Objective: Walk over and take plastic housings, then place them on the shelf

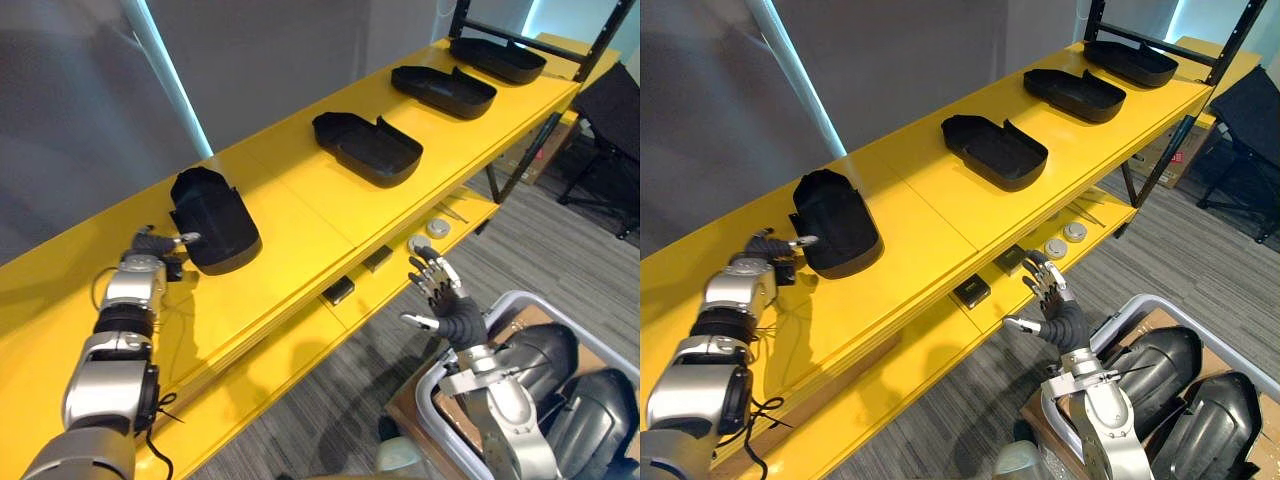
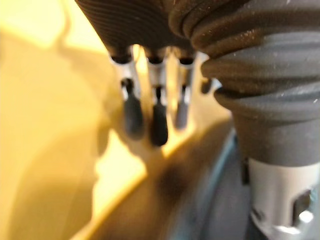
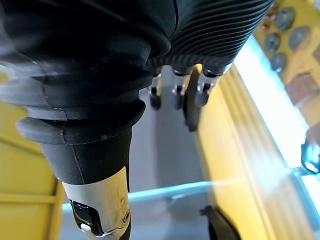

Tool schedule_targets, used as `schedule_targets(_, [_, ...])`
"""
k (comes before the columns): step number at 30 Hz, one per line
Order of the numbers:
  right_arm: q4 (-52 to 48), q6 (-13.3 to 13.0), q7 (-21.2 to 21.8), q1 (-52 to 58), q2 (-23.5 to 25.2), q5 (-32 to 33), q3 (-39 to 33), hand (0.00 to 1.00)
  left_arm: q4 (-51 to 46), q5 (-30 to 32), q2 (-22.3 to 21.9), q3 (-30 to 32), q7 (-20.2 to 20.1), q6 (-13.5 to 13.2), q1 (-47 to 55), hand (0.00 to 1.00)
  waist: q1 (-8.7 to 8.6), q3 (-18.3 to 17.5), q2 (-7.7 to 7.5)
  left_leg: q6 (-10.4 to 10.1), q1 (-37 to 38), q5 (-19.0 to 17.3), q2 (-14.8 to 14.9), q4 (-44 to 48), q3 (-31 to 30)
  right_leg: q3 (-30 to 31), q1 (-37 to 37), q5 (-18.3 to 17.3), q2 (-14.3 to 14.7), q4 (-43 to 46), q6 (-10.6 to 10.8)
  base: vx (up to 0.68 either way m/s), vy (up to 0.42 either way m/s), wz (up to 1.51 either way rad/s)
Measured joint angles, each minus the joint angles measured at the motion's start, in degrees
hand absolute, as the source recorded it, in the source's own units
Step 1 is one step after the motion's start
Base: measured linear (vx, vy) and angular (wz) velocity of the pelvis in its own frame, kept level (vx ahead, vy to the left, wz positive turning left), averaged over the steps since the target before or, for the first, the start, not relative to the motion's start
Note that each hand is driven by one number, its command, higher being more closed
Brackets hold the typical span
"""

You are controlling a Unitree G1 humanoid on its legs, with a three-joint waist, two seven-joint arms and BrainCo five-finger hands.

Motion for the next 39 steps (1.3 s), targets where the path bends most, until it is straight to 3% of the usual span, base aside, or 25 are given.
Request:
schedule_targets(3, [0.31, -0.26, 0.04, 0.03, -0.02, 1.35, 1.22, 0.0, 0.01, 7.09, 4.86, -0.89, -2.44, -0.36, -4.72, 0.0, 0.14, -0.15, 0.05, 0.05, -0.04, 0.06, -0.02, 0.0, -0.02, -0.01, 0.01, 0.04, -0.04, 0.0, 0.02, -0.01, -0.009, 0.0])
schedule_targets(6, [0.62, -0.62, 0.01, -0.14, -0.37, 2.38, 2.07, 0.0, -0.03, 11.2, 7.21, -2.98, -4.47, -2.58, -6.34, 0.0, 0.23, -1.33, 0.6, 0.05, -0.12, 0.06, -0.04, -0.04, -0.1, -0.14, 0.01, 0.04, -0.09, -0.03, 0.02, 0.0, 0.0, 0.02])
schedule_targets(9, [2.45, -2.08, -1.26, -1.04, -0.87, 2.45, 4.17, 0.0, -0.19, 15.39, 7.34, -7.1, -3.66, -5.19, -7.1, 0.0, 0.17, -2.85, 0.99, 0.09, -0.36, 0.22, -0.08, -0.06, -1.25, -1.45, 0.64, 0.03, -0.2, -0.22, 0.02, -0.01, -0.004, 0.16])
schedule_targets(13, [3.61, -2.75, -3.0, -1.4, -0.96, 2.38, 6.05, 0.0, -0.5, 16.52, 7.33, -8.77, 0.87, -7.9, -7.61, 0.0, 0.71, -3.56, 0.8, 0.26, -1.2, 0.88, -0.21, -0.12, -2.84, -2.92, 0.86, 0.03, -0.43, -0.36, 0.01, -0.05, -0.027, 0.19])
schedule_targets(16, [5.16, -4.09, -3.94, -1.74, -1.08, 2.26, 6.74, 0.0, -3.1, 12.1, 7.33, -9.03, 5.3, -10.11, -7.55, 0.0, 2.03, -4.14, 0.23, 0.11, -1.15, 1.47, -0.22, -0.75, -3.4, -3.39, 1.02, 0.03, -0.31, -0.4, 0.0, -0.04, -0.029, 0.14])
schedule_targets(20, [5.2, -4.19, -4.56, -4.28, -1.27, 2.36, 7.58, 0.0, -13.51, 0.28, 6.88, -6.95, 11.0, -16.18, -1.75, 0.0, 3.26, -5.26, -0.35, 0.28, -1.23, 2.32, -0.51, -1.62, -4.99, -5.21, 1.83, 0.03, -0.5, -0.77, 0.01, -0.01, -0.023, 0.21])
schedule_targets(22, [5.49, -4.1, -4.55, -5.2, -1.13, 3.51, 7.39, 0.0, -26.83, -9.07, -0.02, 0.84, 14.03, -22.61, 9.49, 0.0, 4.78, -7.29, -0.19, 0.38, -1.74, 2.74, -0.77, -2.21, -6.55, -6.83, 2.14, 0.04, -0.6, -0.94, 0.03, 0.02, -0.019, 0.3])
schedule_targets(23, [5.59, -4.1, -4.54, -5.3, -1.05, 3.5, 7.27, 0.0, -30.23, -10.02, -2.34, 2.53, 14.93, -24.26, 12.44, 0.0, 5.28, -7.6, -0.2, 0.4, -1.79, 2.9, -0.82, -2.44, -6.97, -7.46, 2.29, 0.04, -0.64, -0.95, 0.03, 0.03, -0.02, 0.46])
schedule_targets(25, [7.14, -4.08, -4.69, -6.42, -0.32, 3.48, 6.93, 0.0, -44.8, -12.27, -12.03, 7.28, 18.07, -31.97, 26.66, 0.0, 7.17, -7.88, -0.53, 0.51, -1.59, 3.68, -1.01, -3.36, -8.95, -9.58, 3.48, 0.02, -0.71, -1.05, 0.02, 0.0, -0.017, 0.43])
schedule_targets(26, [7.57, -4.07, -4.87, -6.6, 0.0, 3.48, 6.73, 0.0, -48.4, -12.26, -14.8, 8.01, 18.73, -33.56, 30.45, 0.0, 7.72, -7.94, -0.7, 0.5, -1.61, 3.75, -1.05, -3.44, -9.63, -10.04, 3.83, 0.01, -0.73, -1.14, 0.03, -0.03, -0.02, 0.43])
schedule_targets(28, [8.61, -4.01, -6.14, -7.4, 1.6, 3.36, 5.32, 0.0, -58.35, -12.21, -24.77, 8.79, 20.01, -38.94, 43.73, 0.0, 10.83, -8.43, -1.53, 0.47, -1.63, 4.34, -1.34, -3.96, -11.58, -12.65, 4.96, -0.4, -0.92, -1.16, -0.13, -0.03, -0.016, 0.47])
schedule_targets(32, [10.17, -3.47, -8.86, -10.45, 4.25, 3.18, 3.66, 0.0, -65.36, -11.99, -31.15, 8.82, 18.9, -42.75, 55.53, 0.0, 14.08, -8.82, -2.44, 0.39, -1.26, 6.06, -1.84, -6.28, -14.72, -15.83, 5.9, -2.77, -1.26, -0.07, -0.21, -0.07, -0.028, 0.49])
schedule_targets(33, [11.65, -2.13, -12.5, -12.11, 8.24, 1.12, 2.12, 0.0, -72.97, -12.35, -35.54, 8.27, 4.76, -47.58, 60.68, 0.0, 15.03, -7.6, -4.85, 0.18, -2.98, 7.03, -1.61, -6.29, -16.58, -18.47, 5.61, -2.54, -1.01, -0.07, 0.05, -0.04, -0.011, 0.04])
schedule_targets(39, [11.95, -2.13, -12.4, -12.06, 8.25, 1.12, 1.99, 0.0, -72.97, -12.55, -35.51, 8.03, 4.44, -47.58, 60.69, 0.0, 15.01, -7.36, -4.57, 0.17, -2.84, 7.08, -1.61, -6.28, -16.69, -18.48, 5.7, -2.53, -1.02, 0.14, 0.05, 0.0, 0.0, 0.0])
